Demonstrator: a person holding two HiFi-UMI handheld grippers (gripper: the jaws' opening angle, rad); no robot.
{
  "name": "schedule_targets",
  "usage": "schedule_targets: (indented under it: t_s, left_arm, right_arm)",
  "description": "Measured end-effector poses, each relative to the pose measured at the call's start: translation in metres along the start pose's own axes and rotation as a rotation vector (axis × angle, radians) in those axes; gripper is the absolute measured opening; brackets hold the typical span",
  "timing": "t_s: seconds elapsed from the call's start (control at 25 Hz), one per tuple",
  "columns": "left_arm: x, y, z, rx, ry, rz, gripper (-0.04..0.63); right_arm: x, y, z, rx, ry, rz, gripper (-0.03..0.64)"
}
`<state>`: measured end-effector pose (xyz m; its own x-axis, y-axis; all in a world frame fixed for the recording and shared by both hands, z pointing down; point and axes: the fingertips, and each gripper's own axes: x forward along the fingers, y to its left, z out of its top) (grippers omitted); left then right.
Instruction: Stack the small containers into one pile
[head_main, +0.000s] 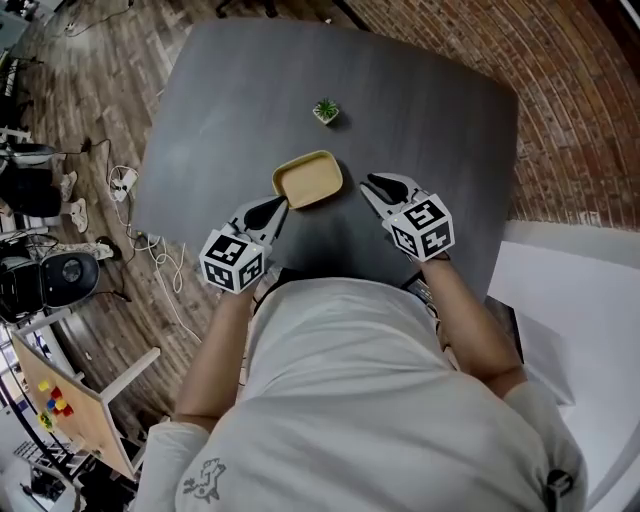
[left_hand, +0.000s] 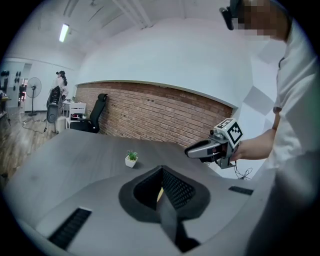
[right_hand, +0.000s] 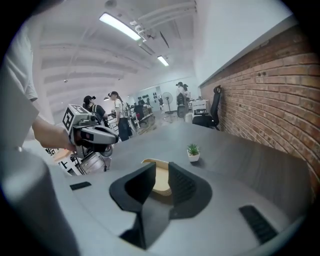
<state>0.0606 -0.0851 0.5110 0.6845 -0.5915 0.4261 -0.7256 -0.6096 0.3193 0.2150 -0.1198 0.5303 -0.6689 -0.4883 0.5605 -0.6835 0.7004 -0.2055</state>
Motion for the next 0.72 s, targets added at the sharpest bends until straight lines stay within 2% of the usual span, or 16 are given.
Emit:
schedule_targets:
  t_s: [0.32,0.52,0.72]
  left_arm:
    - [-0.022,-0.041,0.022,0.056,-0.072,0.023,0.011]
    - [-0.036,-0.057,0.035,0.087,-0.116,0.065,0.011]
    - [-0.057,-0.060,0.037,0.125,-0.134,0.076,0.011]
  right_arm:
    - [-0.042,0.021,0.012,-0.075,-0.082,0.036,0.057]
    - [-0.055,0.035,0.015,-0.111,-0.126,0.071,0.026]
    - [-0.070,0.062,0.039,-0.161,-0.230,0.080,0.006]
